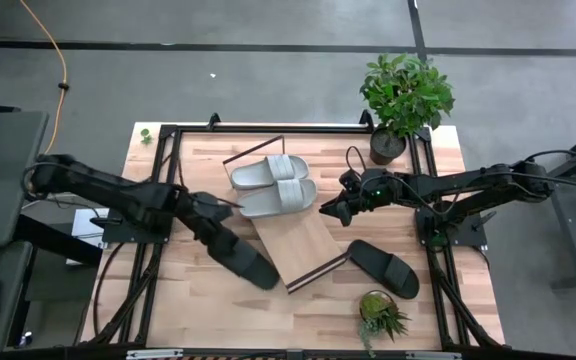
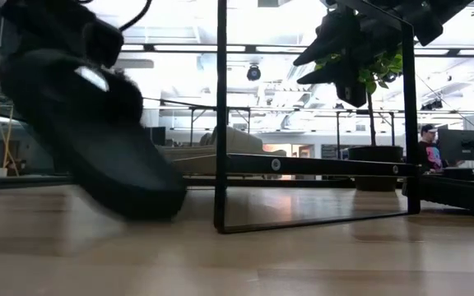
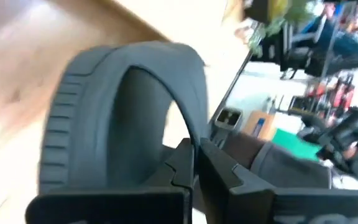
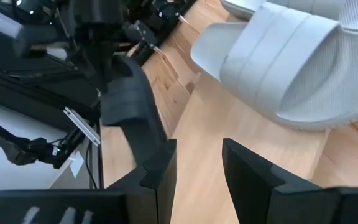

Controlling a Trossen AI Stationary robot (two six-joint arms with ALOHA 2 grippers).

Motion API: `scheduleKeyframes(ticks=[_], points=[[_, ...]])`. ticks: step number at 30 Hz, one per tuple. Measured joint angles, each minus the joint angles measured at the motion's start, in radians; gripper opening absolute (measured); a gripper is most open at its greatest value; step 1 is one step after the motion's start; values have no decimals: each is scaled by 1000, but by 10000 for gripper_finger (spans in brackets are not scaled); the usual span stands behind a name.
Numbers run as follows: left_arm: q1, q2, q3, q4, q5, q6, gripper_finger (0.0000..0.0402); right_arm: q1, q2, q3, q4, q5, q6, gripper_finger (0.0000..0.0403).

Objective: Pick and place slides into the shelf
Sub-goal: Put the left black slipper on the shelf

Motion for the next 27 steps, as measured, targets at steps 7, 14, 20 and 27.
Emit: scheduleKeyframes(ticks=[7,14,20,27], points=[[64,-128,-2,-96,-61,14,1,0,0,0,-1,4,0,119],[105,-213,6,-50,-91,-1,0,0,0,-1,-5,4,1,119],[106,-243,50,-26,-125,-11,0,0,0,-1,-10,4,1,119],[104,-241,85,-20,-234,-12,0,0,1,-1,-5,4,0,119]])
